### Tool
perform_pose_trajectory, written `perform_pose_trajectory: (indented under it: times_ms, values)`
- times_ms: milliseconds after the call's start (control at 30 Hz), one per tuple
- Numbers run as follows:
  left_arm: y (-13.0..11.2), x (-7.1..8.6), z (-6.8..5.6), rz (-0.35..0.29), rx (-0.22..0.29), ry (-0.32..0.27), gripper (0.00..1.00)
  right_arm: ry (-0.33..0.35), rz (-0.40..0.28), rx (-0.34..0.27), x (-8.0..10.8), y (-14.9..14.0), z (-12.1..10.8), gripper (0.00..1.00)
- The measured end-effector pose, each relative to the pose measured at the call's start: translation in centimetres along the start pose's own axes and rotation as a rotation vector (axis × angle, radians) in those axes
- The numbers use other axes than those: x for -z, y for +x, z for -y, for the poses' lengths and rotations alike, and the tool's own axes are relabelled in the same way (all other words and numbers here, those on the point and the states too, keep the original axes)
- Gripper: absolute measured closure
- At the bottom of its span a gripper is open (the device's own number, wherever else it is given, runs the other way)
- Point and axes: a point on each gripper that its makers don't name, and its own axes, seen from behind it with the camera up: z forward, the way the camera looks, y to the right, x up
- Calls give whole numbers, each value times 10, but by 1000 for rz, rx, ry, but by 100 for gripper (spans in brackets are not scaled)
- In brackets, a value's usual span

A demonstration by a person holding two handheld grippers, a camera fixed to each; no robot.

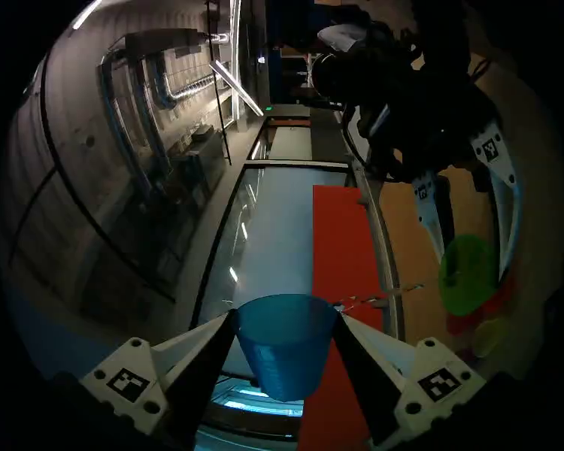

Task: Pour water

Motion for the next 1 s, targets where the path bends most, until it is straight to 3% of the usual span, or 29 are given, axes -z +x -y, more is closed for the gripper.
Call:
perform_pose_trajectory:
  times_ms: [1000]
  values:
    - [7,4,4,2,-144,8,11,2,-12,-1,-1,5,2,12]
